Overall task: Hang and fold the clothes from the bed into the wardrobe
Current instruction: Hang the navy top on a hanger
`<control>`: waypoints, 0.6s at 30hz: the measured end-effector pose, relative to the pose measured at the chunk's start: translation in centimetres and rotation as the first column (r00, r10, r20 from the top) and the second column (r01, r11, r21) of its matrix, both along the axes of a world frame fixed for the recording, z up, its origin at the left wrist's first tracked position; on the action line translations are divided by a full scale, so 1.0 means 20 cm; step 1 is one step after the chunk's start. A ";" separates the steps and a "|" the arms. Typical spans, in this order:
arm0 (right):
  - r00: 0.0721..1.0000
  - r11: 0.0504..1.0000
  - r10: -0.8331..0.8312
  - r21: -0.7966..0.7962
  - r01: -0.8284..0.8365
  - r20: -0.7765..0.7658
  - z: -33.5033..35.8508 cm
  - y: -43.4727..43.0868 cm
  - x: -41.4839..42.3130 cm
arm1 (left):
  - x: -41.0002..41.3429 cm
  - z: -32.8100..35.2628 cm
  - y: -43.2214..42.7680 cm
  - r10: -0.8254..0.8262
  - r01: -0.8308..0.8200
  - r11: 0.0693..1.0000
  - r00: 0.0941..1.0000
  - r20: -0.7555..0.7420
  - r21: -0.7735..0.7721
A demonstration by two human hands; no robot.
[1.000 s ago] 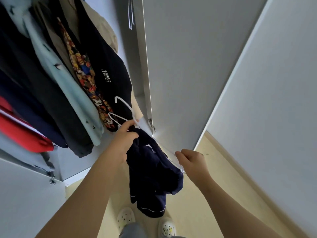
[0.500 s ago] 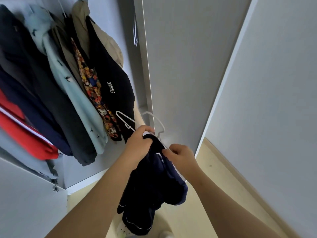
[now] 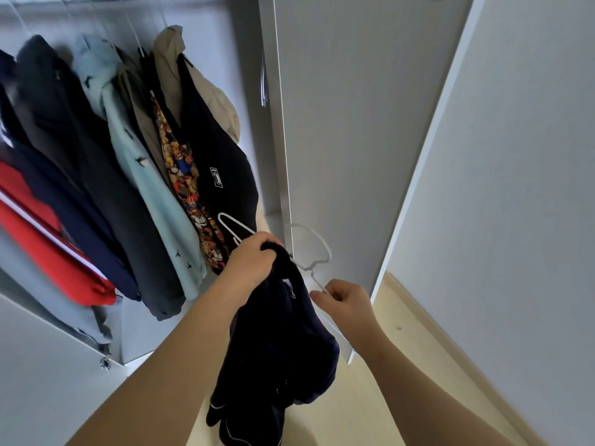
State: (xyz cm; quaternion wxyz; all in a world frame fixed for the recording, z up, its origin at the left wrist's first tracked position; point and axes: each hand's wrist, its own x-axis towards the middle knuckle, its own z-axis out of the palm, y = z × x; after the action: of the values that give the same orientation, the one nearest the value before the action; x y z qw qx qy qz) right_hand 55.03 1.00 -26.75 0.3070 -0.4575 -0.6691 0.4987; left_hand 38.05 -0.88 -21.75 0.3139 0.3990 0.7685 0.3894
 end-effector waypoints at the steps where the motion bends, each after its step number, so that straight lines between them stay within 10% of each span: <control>1: 1.000 1.000 -0.018 -0.003 0.018 -0.007 -0.01 0.00 0.01 | -0.01 0.00 -0.01 -0.003 0.003 1.000 1.000 -0.006 0.003; 12: 0.995 0.999 0.010 -0.043 -0.014 -0.097 0.05 0.02 -0.02 | 0.00 0.02 -0.01 -0.260 0.231 0.962 0.936 -0.237 -0.144; 18: 0.981 0.983 -0.166 -0.090 0.158 -0.098 0.05 0.06 0.04 | -0.09 0.05 -0.03 0.189 -0.169 0.975 0.972 -0.140 0.141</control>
State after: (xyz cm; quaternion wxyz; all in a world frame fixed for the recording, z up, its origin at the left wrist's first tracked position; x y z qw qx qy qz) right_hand 55.89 2.13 -25.73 0.3625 -0.4957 -0.5917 0.5223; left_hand 36.24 -1.55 -20.82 0.1912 0.3758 0.7967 0.4331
